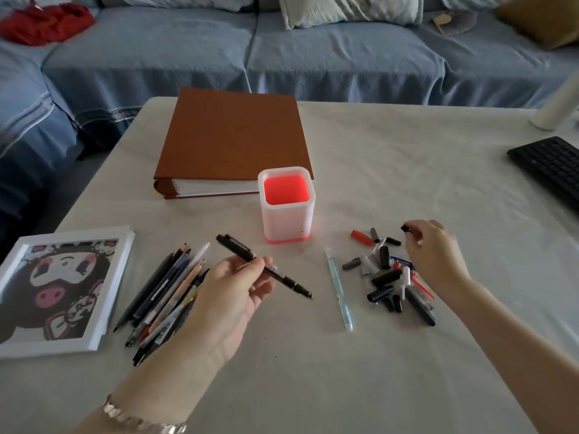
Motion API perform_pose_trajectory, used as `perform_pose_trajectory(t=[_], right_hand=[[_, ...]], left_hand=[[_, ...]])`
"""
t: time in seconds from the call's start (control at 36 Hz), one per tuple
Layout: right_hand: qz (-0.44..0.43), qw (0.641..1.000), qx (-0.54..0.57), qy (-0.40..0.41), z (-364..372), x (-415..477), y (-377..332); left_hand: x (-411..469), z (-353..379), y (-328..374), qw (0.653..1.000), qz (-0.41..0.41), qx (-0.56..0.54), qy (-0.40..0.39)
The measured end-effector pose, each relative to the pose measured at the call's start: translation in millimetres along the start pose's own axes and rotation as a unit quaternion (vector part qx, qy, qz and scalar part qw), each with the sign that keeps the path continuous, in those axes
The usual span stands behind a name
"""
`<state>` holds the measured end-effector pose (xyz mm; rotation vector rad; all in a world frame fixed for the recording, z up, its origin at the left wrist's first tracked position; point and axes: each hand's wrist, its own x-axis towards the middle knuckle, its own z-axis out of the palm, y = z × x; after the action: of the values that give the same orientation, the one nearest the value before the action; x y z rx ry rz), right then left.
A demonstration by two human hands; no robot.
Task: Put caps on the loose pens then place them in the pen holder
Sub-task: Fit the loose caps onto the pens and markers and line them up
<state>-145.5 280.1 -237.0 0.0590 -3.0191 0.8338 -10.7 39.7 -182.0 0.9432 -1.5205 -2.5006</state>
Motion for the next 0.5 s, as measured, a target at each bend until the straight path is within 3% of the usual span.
perform_pose_trajectory(t=[0.08,0.17,0.28,0.5], right_hand=[[-0.032,0.994,0.102,0.010,-9.8,-34.1,-26.9],[-0.065,0.976,0.201,-0.055,-16.2,-72.4,-49.9],[-0.111,0.960,0.234,-0.105,-15.5,-102.7,-60.1],[-0.110,0.956,0.250,-0.104,-8.3,-118.5,-69.4]], left_hand=[[-2.9,1.0,-0.3,0.999,0.015,-0.034,0.003],[-5.5,1.2,-2.2,0.998,0.025,-0.061,0.012],[-9.7,-0.5,-5.9,0.996,0.028,-0.088,0.013],[-17.6,-1.4,-5.0,0.996,0.023,-0.086,0.020]])
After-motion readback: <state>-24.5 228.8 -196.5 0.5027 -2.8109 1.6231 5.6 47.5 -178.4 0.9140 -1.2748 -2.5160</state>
